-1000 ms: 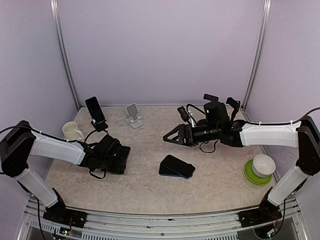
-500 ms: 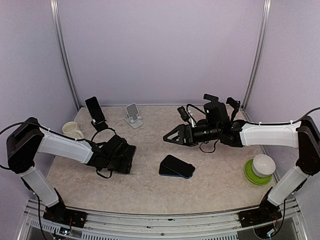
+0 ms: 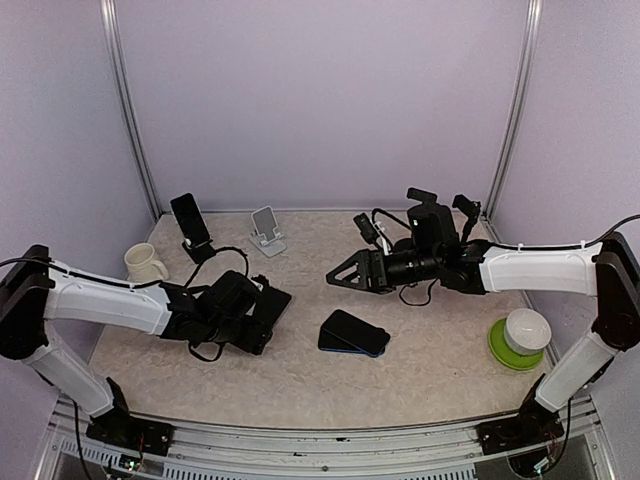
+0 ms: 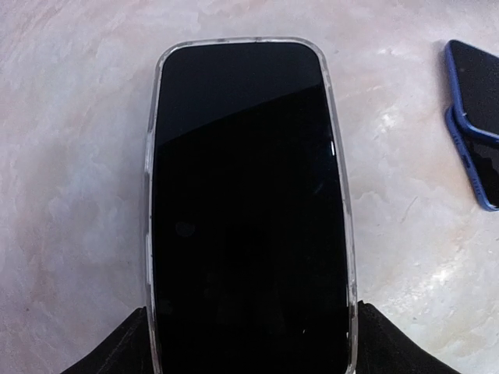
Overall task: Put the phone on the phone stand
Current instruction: Pass from the left arm to the right
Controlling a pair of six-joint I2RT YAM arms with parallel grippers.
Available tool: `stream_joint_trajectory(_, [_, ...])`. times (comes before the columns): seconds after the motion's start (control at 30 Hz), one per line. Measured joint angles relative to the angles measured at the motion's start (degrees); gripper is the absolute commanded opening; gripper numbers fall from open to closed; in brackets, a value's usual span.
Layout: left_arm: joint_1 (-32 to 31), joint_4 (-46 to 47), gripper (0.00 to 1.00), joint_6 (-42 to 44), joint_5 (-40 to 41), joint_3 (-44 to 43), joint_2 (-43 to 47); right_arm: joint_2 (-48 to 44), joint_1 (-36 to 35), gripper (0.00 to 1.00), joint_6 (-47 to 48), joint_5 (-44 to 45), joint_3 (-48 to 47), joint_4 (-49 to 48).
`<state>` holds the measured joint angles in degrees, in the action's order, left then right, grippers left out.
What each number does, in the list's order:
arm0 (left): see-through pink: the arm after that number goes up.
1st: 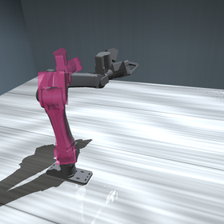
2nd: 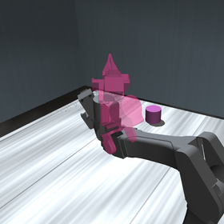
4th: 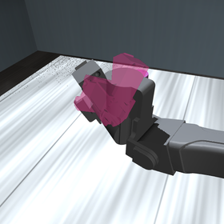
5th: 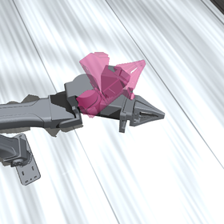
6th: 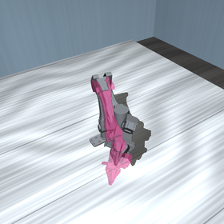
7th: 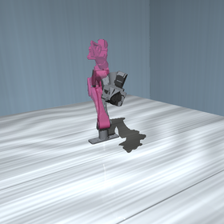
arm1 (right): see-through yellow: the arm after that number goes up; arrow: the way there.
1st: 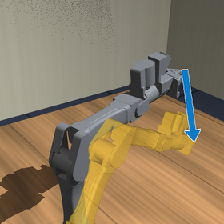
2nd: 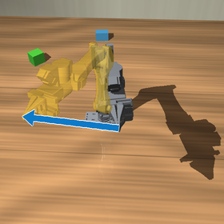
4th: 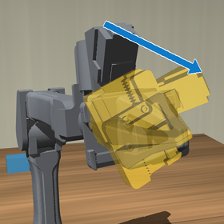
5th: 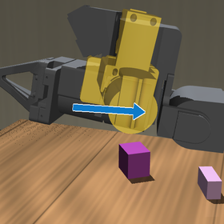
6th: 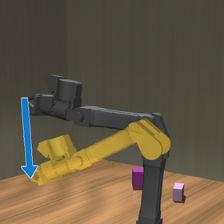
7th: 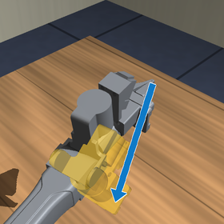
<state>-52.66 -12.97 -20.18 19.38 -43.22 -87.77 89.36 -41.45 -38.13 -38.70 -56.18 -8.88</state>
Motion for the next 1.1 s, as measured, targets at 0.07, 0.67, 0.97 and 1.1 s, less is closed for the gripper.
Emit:
stream_joint_trajectory(0.07, [-0.5,0.33,0.35,1.92,0.24,0.11,2.69,0.11,0.0,0.96,0.13,-0.52,0.0,0.0])
stream_joint_trajectory(0.67, [-18.08,5.68,0.29,15.02,5.44,1.53,13.25,7.28,0.0,0.81,3.19,-10.8,-3.67,3.08])
stream_joint_trajectory(0.97, [-22.49,6.16,0.29,19.47,10.08,1.53,13.25,7.89,-0.2,0.62,7.82,-15.89,-6.12,9.29])
stream_joint_trajectory(1.1, [-24.04,6.32,0.29,21.0,12.11,1.53,13.25,8.94,-0.72,0.55,10.01,-17.38,-6.97,12.37])
